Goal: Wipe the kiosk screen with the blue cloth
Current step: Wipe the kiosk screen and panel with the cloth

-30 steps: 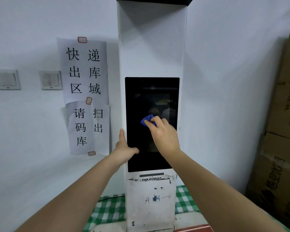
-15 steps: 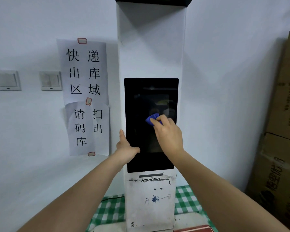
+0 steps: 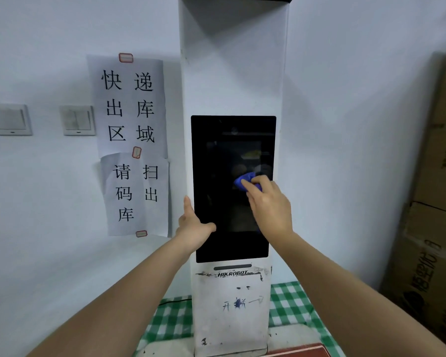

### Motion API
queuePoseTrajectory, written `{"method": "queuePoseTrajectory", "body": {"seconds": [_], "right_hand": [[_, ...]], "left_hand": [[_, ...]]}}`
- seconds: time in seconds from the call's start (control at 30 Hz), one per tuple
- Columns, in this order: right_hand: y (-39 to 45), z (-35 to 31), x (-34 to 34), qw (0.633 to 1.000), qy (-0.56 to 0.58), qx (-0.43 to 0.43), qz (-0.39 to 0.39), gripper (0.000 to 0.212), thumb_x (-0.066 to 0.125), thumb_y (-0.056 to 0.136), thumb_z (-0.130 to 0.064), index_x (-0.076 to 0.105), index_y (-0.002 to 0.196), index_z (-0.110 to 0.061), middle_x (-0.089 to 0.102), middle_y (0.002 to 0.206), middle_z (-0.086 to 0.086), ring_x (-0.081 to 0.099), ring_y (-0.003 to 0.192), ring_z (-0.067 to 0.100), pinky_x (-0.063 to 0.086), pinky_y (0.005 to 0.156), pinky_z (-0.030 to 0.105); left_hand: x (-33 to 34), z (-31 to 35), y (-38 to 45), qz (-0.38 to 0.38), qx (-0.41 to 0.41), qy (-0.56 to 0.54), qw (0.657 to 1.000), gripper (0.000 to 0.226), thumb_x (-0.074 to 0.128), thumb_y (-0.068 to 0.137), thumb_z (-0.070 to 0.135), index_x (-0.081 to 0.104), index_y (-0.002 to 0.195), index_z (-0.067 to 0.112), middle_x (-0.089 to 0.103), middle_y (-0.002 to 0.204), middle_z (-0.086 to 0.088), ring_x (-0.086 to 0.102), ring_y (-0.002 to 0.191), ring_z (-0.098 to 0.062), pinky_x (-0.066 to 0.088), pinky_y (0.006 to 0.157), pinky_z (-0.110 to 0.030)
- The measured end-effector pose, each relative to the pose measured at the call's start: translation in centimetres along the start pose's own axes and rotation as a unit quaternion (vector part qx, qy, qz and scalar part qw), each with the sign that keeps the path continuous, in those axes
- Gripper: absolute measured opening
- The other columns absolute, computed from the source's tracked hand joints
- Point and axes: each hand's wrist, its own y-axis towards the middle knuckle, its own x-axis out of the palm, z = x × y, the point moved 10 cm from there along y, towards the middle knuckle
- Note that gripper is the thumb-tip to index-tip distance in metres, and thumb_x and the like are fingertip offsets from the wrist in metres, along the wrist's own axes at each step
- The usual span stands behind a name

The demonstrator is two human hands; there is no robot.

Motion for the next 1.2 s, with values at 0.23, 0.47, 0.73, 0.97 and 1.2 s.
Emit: {"method": "queuePoseTrajectory", "body": {"seconds": [0.23, 0.47, 0.73, 0.97, 1.2], "right_hand": [[-1.8, -1.6, 1.0, 0.977, -0.055, -0.189, -0.084, 0.066, 0.084, 0.046, 0.005, 0.070, 0.107, -0.015, 0.062, 0.092, 0.006, 0.055, 0.064, 0.025, 0.041, 0.044, 0.028], [-0.4, 0.8, -0.2, 1.000, -0.010, -0.001, 0.002, 0.051, 0.081, 0.064, 0.001, 0.069, 0.109, -0.017, 0.062, 0.096, 0.003, 0.055, 0.068, 0.024, 0.038, 0.044, 0.025], [-2.2, -0.4, 0.5, 0.972, -0.083, -0.205, -0.081, 0.059, 0.082, 0.051, 0.003, 0.070, 0.106, -0.014, 0.063, 0.092, 0.007, 0.055, 0.064, 0.027, 0.040, 0.046, 0.029], [-0.8, 2.2, -0.5, 0.999, -0.042, -0.026, -0.004, 0.054, 0.081, 0.059, 0.004, 0.070, 0.108, -0.016, 0.064, 0.096, 0.006, 0.055, 0.065, 0.026, 0.039, 0.045, 0.026], [-3.0, 1.4, 0.2, 0.980, -0.084, -0.163, -0.075, 0.062, 0.079, 0.047, 0.011, 0.070, 0.103, -0.013, 0.063, 0.091, 0.007, 0.054, 0.061, 0.027, 0.039, 0.045, 0.028]], "left_hand": [[0.1, -0.2, 0.0, 0.004, -0.009, -0.009, 1.000, 0.096, 0.057, 0.089, 0.012, -0.013, 0.151, 0.030, 0.012, 0.157, -0.003, 0.030, 0.138, -0.027, 0.032, 0.108, -0.037], [0.1, -0.1, 0.1, 0.002, -0.014, -0.011, 1.000, 0.095, 0.058, 0.089, 0.011, -0.012, 0.151, 0.029, 0.015, 0.156, -0.004, 0.031, 0.138, -0.028, 0.032, 0.109, -0.039], [0.1, -0.1, -0.1, 0.007, -0.012, -0.010, 1.000, 0.094, 0.058, 0.090, 0.011, -0.011, 0.151, 0.028, 0.016, 0.157, -0.005, 0.031, 0.138, -0.028, 0.033, 0.108, -0.038], [0.1, -0.2, -0.6, 0.017, -0.016, 0.001, 1.000, 0.093, 0.058, 0.090, 0.014, -0.010, 0.152, 0.029, 0.012, 0.156, -0.007, 0.033, 0.136, -0.029, 0.034, 0.106, -0.036], [0.6, -0.7, -0.9, 0.035, -0.031, 0.012, 0.999, 0.095, 0.059, 0.088, 0.017, -0.012, 0.151, 0.027, 0.008, 0.156, -0.008, 0.029, 0.137, -0.030, 0.033, 0.107, -0.038]]}}
